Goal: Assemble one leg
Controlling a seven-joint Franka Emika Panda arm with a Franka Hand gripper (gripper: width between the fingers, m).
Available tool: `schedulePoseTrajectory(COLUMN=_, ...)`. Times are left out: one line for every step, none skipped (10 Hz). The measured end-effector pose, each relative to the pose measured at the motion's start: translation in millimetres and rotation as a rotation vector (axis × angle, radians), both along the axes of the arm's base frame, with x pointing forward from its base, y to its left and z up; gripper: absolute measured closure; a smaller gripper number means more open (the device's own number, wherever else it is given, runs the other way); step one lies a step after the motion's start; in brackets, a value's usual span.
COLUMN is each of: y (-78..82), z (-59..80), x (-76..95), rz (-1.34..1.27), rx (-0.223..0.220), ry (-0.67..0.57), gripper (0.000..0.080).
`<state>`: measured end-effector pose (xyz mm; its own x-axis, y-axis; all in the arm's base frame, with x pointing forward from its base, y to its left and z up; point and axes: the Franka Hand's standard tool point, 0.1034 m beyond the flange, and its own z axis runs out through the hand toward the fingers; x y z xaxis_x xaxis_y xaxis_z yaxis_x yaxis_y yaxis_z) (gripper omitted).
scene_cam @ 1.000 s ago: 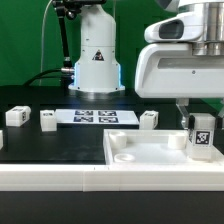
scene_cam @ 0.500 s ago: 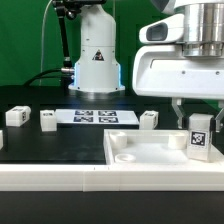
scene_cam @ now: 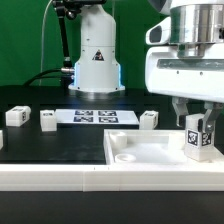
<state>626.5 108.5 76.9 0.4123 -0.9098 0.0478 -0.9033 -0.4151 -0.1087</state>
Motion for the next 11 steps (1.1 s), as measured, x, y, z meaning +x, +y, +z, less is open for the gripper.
schedulePoseTrajectory(y=-1.0, z=-0.1, x=-0.1, rz=-0.062, rx=0.006, ry=0.001, gripper=0.0506)
schedulePoseTrajectory(y=-2.7, z=-0.2, x=-0.6, rz=-0.142, rx=0.022, ry=0.004, gripper=0.0506)
schedulePoseTrajectory(y=-3.3, z=-0.4, x=-1.5, rz=-0.212, rx=0.042, ry=0.011, gripper=0.0506)
schedulePoseTrajectory(y=-3.0, z=-0.4, x=-1.7, rz=-0.220, rx=0.044, ry=0.012, gripper=0.0506)
schedulePoseTrajectory(y=-2.4, z=-0.9, x=-1.9, rz=-0.208, rx=0.043, ry=0.013, gripper=0.0506)
schedulePoseTrajectory(y=-2.4, z=-0.9, x=-1.9, rz=-0.173, rx=0.039, ry=0.012, gripper=0.0306)
schedulePoseTrajectory(y=-3.3, z=-0.5, x=-1.2, rz=-0.089, rx=0.030, ry=0.010, gripper=0.0306)
schedulePoseTrajectory(y=-4.3, z=0.3, x=-1.1, rz=0.017, rx=0.017, ry=0.018, gripper=0.0186)
schedulePoseTrajectory(y=-2.3, z=1.1, x=-2.0, rz=0.092, rx=0.012, ry=0.037, gripper=0.0157)
schedulePoseTrajectory(y=-2.4, z=1.4, x=-1.3, rz=0.183, rx=0.002, ry=0.032, gripper=0.0157)
schedulePoseTrajectory(y=-2.1, z=1.3, x=-1.4, rz=0.285, rx=-0.008, ry=0.031, gripper=0.0151)
